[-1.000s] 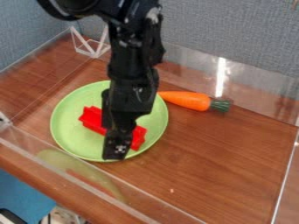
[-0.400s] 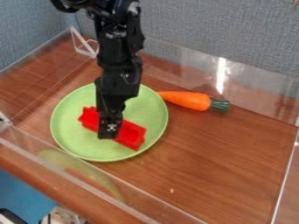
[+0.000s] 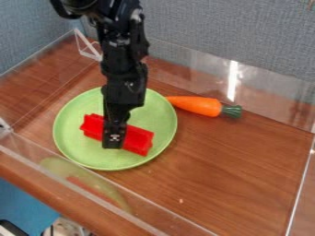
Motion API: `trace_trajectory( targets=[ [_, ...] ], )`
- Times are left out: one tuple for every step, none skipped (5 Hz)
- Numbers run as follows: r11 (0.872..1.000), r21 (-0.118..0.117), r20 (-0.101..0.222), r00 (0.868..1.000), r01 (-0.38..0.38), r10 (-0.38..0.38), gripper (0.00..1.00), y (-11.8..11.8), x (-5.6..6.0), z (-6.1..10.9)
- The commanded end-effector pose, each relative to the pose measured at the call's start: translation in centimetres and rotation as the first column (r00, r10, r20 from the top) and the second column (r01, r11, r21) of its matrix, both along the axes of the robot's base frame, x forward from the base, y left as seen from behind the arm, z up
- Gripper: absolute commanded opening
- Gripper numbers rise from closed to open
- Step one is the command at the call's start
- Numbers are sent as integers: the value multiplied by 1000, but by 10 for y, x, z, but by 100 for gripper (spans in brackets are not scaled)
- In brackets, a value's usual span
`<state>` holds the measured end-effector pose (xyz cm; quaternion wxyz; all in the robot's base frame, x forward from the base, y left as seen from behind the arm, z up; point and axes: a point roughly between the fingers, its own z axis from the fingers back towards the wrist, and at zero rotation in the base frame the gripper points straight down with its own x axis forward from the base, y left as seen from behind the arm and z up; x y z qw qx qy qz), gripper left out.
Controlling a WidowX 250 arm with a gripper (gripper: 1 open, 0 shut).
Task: Put the red object on the right side
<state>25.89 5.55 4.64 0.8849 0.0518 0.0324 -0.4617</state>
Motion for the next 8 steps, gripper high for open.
trace_trajectory(
  targets=[
    [999, 3, 22, 999, -43, 43, 100, 6, -4, 5],
    [999, 15, 25, 998, -52, 52, 0, 3, -9, 13],
    [996, 63, 44, 997, -63, 61, 0, -5, -12, 41],
    [985, 114, 74, 990, -129, 121, 0, -15, -6, 58],
    [980, 125, 109, 984, -155, 142, 0, -46, 6, 55],
    [991, 106, 131, 989, -78, 64, 0, -85, 17, 53],
    [997, 80, 154, 988, 11, -23, 0, -119, 27, 43],
    [994, 60, 173, 980, 89, -98, 0, -137, 29, 27]
  ],
)
